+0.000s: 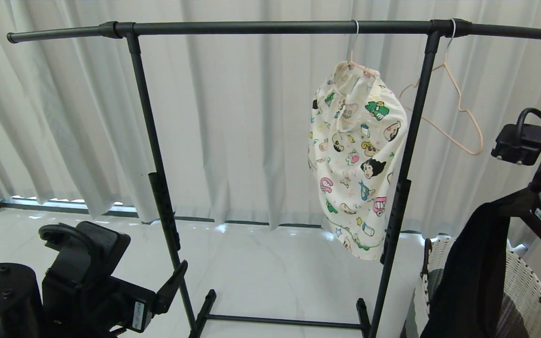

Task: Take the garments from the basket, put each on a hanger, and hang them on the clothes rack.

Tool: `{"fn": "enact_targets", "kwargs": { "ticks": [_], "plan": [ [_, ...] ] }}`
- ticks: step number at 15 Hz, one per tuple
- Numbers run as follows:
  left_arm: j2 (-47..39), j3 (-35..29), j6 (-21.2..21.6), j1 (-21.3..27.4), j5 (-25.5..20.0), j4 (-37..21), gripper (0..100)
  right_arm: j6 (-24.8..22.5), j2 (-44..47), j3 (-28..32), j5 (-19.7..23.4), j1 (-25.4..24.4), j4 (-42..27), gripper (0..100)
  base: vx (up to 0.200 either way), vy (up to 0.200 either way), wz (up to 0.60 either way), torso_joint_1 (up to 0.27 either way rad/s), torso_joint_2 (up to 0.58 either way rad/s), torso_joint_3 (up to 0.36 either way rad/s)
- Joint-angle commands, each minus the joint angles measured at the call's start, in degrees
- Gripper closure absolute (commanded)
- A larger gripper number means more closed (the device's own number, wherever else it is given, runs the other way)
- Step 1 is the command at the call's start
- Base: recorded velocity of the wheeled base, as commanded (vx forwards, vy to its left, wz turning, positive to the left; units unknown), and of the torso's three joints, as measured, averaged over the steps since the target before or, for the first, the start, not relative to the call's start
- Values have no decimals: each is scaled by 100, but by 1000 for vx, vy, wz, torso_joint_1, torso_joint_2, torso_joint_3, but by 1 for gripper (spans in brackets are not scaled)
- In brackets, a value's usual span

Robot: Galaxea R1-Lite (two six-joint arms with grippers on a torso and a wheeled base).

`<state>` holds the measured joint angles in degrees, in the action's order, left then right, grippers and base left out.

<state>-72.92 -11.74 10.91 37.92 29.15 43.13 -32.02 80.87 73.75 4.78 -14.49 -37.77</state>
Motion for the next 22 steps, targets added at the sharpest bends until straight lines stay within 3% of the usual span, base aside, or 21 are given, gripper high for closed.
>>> {"fn": "enact_targets", "kwargs": {
  "ticks": [1,6,10,12,13,14,19,22],
  "plan": [
    [59,-13,-1,101,-6,2,0,109,-36,95,-12,-300,-11,100,-200,0,0,2,2,2],
    [50,-30,-1,154,-41,134,0,302,25,104,-12,-765,-11,100,-200,0,0,1,2,4],
    [-11,-65,-10,163,-225,143,0,495,324,377,-3,-1020,-11,100,0,0,0,0,0,0],
    [50,-180,-212,136,-1166,143,0,768,640,675,6,-1231,-3,100,0,0,0,0,0,0],
    [59,-215,-274,136,-1429,143,0,829,719,755,6,-1275,-3,100,0,0,0,0,0,0],
    [-3,-364,-414,136,-2106,143,0,1049,1001,1071,14,-1469,6,100,0,0,0,0,0,0],
    [-969,-1217,-441,163,-2906,143,0,1427,1695,1888,260,-1934,6,100,0,0,0,0,0,0],
    [-1470,-1718,-1276,259,-3794,143,0,1471,2011,2099,348,-2163,6,100,0,0,0,0,0,0]
  ]
}}
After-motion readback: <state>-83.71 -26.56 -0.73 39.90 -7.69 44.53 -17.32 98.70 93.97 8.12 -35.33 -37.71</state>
